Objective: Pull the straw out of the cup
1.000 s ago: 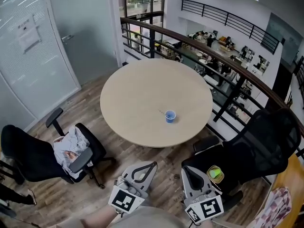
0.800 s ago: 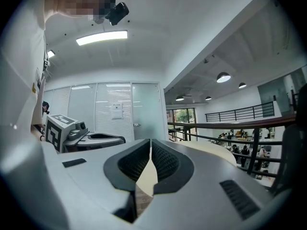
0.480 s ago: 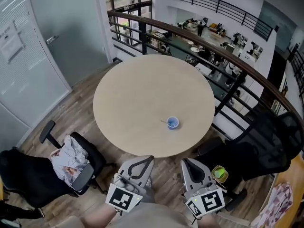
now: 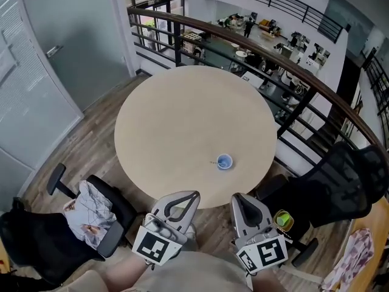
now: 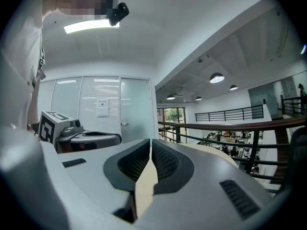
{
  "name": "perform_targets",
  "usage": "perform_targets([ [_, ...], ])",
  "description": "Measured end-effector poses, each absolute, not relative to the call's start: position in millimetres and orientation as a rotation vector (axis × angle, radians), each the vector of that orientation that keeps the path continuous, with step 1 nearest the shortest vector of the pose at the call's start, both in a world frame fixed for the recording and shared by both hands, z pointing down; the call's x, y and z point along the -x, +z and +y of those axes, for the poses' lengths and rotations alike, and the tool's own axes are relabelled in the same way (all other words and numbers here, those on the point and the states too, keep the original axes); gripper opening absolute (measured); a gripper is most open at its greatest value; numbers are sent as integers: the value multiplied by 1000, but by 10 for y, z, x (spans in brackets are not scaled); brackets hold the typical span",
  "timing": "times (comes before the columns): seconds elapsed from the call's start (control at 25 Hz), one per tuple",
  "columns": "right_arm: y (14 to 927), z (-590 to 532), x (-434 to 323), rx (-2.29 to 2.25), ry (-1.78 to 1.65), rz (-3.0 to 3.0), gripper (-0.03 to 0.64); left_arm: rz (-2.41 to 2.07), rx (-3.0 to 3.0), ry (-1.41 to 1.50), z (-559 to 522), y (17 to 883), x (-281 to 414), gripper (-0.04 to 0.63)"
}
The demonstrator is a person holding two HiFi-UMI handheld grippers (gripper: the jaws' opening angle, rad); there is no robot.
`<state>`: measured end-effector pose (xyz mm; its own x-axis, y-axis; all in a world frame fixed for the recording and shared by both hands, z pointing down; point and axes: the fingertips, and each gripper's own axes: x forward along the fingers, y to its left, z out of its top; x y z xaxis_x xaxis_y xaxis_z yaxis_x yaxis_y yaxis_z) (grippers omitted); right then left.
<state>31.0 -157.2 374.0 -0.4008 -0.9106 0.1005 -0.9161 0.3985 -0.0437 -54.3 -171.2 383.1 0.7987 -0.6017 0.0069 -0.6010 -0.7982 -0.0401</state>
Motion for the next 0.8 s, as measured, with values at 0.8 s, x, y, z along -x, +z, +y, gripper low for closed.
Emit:
perform_targets([
  [0.8,3758,-2041,-586,-1614,207,-2590,26,1112,2920,-55,-2102,3809,381,14],
])
